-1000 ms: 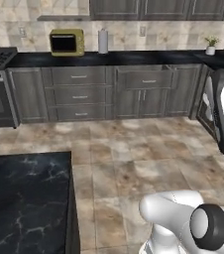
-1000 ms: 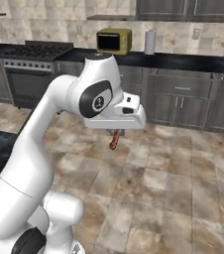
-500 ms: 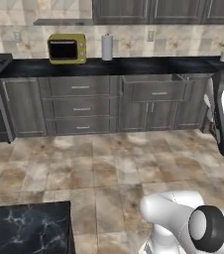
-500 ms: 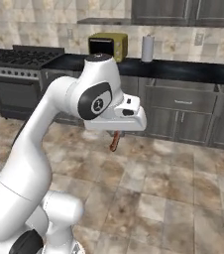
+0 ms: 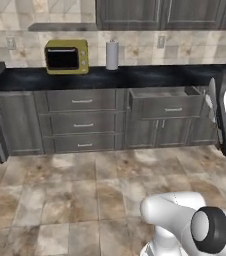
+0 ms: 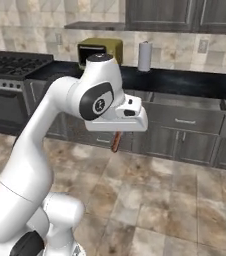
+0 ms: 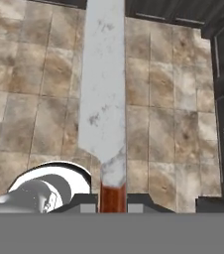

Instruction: Pick up the metallic utensils from the counter and place them in the open drawer. Make sure not to pick up any wooden utensils.

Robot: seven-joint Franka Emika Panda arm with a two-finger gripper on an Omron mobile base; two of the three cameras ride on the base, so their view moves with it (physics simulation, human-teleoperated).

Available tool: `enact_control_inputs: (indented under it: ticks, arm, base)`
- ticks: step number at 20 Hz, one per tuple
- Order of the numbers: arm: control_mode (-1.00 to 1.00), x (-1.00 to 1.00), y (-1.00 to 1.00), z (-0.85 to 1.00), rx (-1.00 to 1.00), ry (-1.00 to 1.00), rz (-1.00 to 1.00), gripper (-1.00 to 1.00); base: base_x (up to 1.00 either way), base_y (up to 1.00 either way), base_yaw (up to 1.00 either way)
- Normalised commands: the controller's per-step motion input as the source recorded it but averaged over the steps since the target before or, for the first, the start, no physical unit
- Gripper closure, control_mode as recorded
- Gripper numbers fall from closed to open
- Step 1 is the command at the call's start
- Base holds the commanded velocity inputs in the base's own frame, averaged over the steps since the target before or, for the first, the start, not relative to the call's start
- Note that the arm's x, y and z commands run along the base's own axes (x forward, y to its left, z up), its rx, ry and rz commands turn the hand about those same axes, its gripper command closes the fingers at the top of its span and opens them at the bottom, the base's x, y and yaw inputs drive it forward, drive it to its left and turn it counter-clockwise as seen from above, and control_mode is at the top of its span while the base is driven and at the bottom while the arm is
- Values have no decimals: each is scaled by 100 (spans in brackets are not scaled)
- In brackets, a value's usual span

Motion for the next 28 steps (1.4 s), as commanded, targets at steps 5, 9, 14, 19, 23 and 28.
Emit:
enact_control_inputs:
  ticks: [5,9,14,19,23,28]
  arm:
    - [100,0,0,0,0,0,0,100]
    - [100,0,0,0,0,0,0,100]
    - [100,0,0,0,0,0,0,100]
    - [100,0,0,0,0,0,0,100]
    - [100,0,0,0,0,0,0,100]
    - [100,0,0,0,0,0,0,100]
  base:
    - [100,28,-29]
    - [86,24,-50]
    - [100,51,-36]
    - [85,90,-33]
    - [39,82,-34]
    - [17,70,-43]
